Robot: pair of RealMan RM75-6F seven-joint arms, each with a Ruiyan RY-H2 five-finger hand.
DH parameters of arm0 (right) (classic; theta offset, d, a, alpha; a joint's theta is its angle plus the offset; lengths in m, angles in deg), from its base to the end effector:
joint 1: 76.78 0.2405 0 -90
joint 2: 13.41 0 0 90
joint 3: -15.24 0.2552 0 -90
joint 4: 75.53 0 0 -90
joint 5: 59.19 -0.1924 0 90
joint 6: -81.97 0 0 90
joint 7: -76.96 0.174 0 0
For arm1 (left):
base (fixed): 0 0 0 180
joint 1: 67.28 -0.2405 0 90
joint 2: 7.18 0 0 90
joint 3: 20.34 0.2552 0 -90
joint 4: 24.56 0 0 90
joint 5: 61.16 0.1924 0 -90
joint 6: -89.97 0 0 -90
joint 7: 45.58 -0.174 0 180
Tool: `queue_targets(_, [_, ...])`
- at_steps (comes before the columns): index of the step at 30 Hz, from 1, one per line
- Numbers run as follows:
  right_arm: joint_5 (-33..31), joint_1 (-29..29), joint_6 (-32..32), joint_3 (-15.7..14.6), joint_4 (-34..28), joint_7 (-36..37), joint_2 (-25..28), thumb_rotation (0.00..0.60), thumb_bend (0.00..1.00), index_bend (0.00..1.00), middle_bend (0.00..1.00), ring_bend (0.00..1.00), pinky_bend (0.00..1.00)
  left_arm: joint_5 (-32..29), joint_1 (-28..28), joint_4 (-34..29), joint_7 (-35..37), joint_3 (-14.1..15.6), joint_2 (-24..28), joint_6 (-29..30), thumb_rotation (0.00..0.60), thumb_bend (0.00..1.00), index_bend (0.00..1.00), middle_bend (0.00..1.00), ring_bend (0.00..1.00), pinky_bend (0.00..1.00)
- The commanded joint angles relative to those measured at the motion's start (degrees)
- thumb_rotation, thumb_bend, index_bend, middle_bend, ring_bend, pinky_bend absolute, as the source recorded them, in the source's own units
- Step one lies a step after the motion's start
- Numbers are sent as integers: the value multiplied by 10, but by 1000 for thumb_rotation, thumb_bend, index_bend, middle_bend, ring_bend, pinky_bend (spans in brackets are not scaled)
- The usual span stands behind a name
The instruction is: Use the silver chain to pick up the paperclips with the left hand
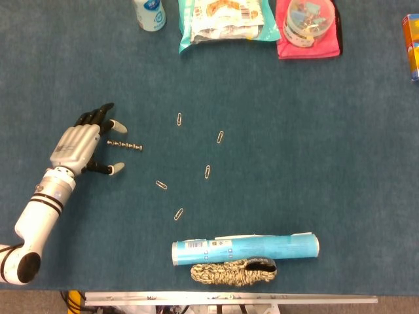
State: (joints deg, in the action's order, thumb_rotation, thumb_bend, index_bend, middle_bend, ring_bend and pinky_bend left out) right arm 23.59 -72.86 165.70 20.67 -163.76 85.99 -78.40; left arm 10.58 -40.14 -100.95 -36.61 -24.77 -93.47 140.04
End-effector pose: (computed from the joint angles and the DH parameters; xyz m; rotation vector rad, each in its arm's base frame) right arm -0.3248 -0.2135 0.1850 1.2660 -0.9925 0.9653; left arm -0.2744 0.3074 -0.0102 -1.6395 -1.4537 -0.8359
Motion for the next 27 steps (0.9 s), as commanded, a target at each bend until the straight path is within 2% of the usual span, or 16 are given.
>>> queue_targets(1, [0,0,0,0,0,0,0,600,0,0,57,31,223,2,1,0,2,1,1,0,600,179,312,0,0,37])
queue_targets(7, [-1,0,-1,0,0,0,-1,600,0,0,57,31,223,4,2,2,3,2,1,0,600,179,384,0,0,37])
queue_targets(21, [-1,-1,-1,0,1,0,-2,600,0,0,57,31,223,-8,14,26,6,-6,-11,-14,600,180,404,0,0,39])
queue_targets(27, [-1,-2,0,0,3,2,-3,600,0,0,57,31,223,-12,16,36,2,-4,-15,-20,600,245,415,0,0,39])
